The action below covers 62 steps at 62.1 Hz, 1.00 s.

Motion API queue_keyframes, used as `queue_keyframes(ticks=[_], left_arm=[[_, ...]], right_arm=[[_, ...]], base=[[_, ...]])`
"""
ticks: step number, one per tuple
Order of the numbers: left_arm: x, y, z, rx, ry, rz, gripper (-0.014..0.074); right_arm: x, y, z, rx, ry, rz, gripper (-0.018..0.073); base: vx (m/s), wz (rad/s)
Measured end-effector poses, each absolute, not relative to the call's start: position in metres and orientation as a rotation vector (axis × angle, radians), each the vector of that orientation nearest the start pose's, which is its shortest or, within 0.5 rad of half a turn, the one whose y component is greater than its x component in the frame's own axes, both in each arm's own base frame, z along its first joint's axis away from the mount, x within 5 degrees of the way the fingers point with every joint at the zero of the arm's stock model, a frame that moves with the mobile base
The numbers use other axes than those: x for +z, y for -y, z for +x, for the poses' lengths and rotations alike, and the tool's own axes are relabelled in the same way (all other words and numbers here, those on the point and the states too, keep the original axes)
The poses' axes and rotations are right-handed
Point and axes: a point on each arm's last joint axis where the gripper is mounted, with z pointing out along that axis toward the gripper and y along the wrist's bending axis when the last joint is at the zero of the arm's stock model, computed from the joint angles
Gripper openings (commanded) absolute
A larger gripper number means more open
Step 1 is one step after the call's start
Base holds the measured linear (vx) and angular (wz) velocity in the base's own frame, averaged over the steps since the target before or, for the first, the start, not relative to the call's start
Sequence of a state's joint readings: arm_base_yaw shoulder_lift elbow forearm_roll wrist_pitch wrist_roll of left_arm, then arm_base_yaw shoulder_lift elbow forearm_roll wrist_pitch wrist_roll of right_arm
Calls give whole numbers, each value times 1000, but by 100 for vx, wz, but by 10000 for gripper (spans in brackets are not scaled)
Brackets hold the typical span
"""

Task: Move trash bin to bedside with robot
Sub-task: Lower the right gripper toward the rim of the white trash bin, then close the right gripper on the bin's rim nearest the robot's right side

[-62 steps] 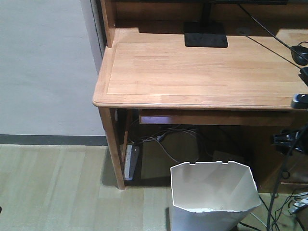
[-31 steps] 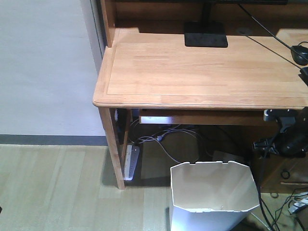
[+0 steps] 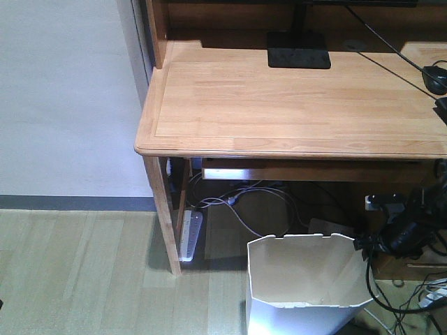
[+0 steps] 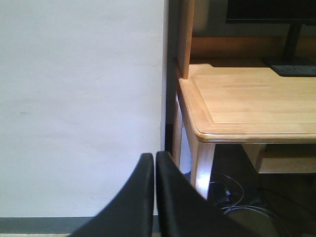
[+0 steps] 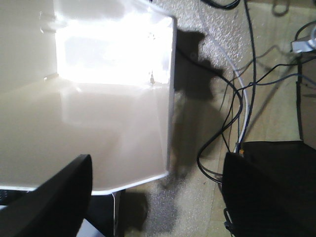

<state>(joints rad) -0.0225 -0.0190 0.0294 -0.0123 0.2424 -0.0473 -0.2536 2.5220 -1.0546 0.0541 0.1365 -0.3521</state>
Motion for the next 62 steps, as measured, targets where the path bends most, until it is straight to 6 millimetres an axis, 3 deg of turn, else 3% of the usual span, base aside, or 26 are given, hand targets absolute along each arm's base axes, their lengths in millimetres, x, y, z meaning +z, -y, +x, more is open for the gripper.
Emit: queue_keyframes(ticks=[17,62], left_arm=[[182,2,55,-63,-1736,-30,-6],[182,2,55,-63,-1736,-30,-6]], right_arm=[[-119,82,319,-8,-3102,-109,524],[-193,95,337,37,-3158,-95,524]], base=[[0,0],[0,0]])
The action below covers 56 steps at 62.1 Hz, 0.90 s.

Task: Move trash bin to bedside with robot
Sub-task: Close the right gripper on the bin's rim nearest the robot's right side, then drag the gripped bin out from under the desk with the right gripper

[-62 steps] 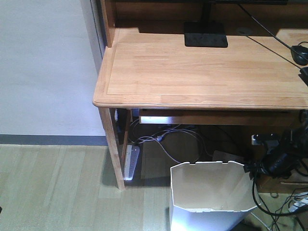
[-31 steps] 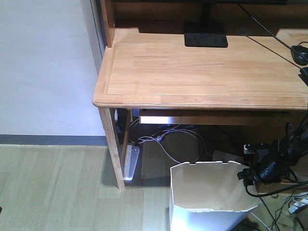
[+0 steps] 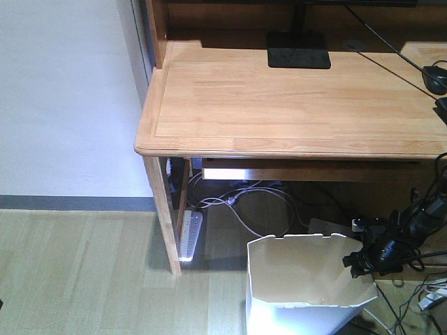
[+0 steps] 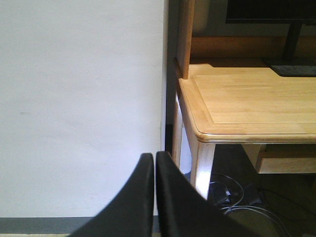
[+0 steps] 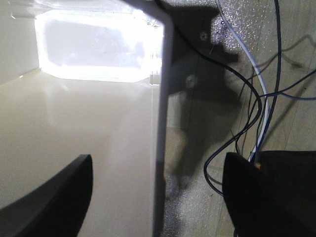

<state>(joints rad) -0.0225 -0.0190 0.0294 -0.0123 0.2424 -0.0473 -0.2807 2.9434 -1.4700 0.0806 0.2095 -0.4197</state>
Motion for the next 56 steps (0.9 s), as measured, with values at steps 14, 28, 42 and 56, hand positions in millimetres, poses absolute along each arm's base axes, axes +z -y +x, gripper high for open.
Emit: queue_keyframes(ticks=[14,28,42,56], left_arm=[[182,2,55,-63,-1736,-30,-6],[182,2,55,-63,-1736,-30,-6],[182,2,55,-63,-1736,-30,-6],[182,2,55,-63,-1736,-30,-6]], right_arm=[[-205,98,350,64,-3170,-85,485],[-214,98,356,100,-3176,-87,307],[-219,93,354,170,-3172,-86,113],[-218,93,357,230,-3138,-107,-13]], base=[[0,0],[0,0],[0,0],[0,0]])
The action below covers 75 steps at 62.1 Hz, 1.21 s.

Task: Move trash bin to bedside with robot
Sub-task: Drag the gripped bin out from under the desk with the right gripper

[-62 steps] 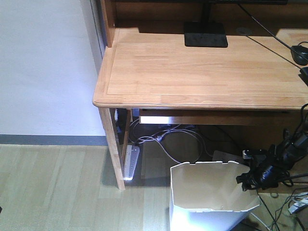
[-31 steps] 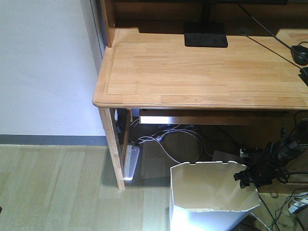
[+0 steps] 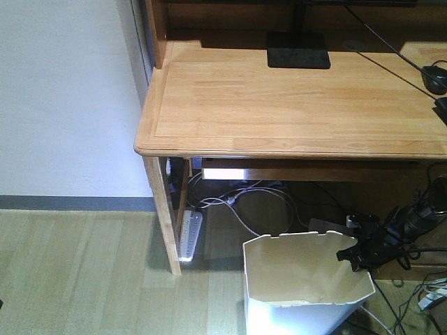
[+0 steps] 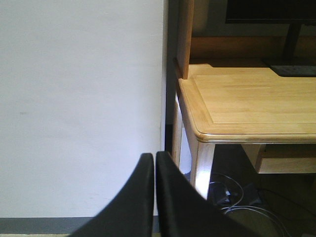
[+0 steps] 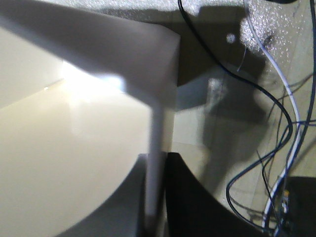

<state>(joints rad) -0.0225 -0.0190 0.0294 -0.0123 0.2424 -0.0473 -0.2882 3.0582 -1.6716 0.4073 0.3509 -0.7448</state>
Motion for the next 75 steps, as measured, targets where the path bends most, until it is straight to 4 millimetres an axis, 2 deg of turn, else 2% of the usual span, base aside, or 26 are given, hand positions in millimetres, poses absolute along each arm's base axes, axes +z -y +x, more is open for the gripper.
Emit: queue_keyframes(ticks=[11,20,30,42,75], left_arm=[[182,2,55,-63,-1736,-30,-6],[182,2,55,-63,-1736,-30,-6],[182,2,55,-63,-1736,-30,-6],[182,2,55,-63,-1736,-30,-6],[182,2,55,-63,-1736,-30,-6]], right_arm=[[-217,88,358,301,-3109,-96,-6],[-215,81,346,355,-3103,-57,-6],[-193,76,334,352,-3081,2,-6],[-148,73,327,344,-3031,-52,-6],[3,54,286,357,-2871,-170,-6]], base=[[0,-1],[0,0],[0,0],[0,0],[0,0]])
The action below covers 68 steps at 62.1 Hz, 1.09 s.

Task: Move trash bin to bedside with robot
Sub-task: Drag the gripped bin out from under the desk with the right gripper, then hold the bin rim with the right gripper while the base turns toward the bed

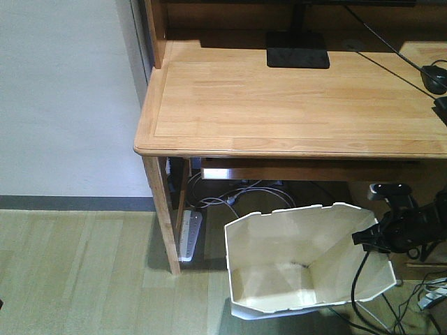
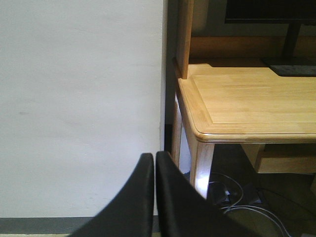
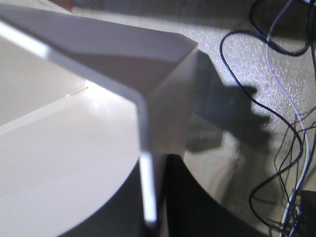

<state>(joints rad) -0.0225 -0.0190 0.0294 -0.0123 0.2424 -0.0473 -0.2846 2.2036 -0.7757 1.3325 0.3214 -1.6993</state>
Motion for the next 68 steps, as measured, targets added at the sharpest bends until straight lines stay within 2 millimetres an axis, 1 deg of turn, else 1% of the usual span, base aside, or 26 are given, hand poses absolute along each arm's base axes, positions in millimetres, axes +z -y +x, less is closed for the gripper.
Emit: queue_keyframes(ticks=[6,15,22,27,34,58,68], left_arm=[[182,2,55,-63,-1736,-30,-6],[182,2,55,-63,-1736,-30,-6],[182,2,55,-63,-1736,-30,-6],[182,2,55,-63,-1736,-30,-6],[182,2,55,-63,-1736,-30,-6],[182,2,55,-63,-1736,-30,-6],[182,2,55,-63,-1736,-30,-6]], right_arm=[[28,50,275,359,-2834,-183,-6],[57,44,261,357,-2777,-195,-6],[72,40,256,367,-2734,-213,-6],[79,38,255,380,-2707,-226,-6],[86,35,256,422,-2678,-246,-6],[92,21,253,636,-2625,-301,-6],[93,19,253,662,-2618,-312,-6]], base=[[0,0],[0,0],[0,0],[0,0],[0,0],[0,0],[0,0]])
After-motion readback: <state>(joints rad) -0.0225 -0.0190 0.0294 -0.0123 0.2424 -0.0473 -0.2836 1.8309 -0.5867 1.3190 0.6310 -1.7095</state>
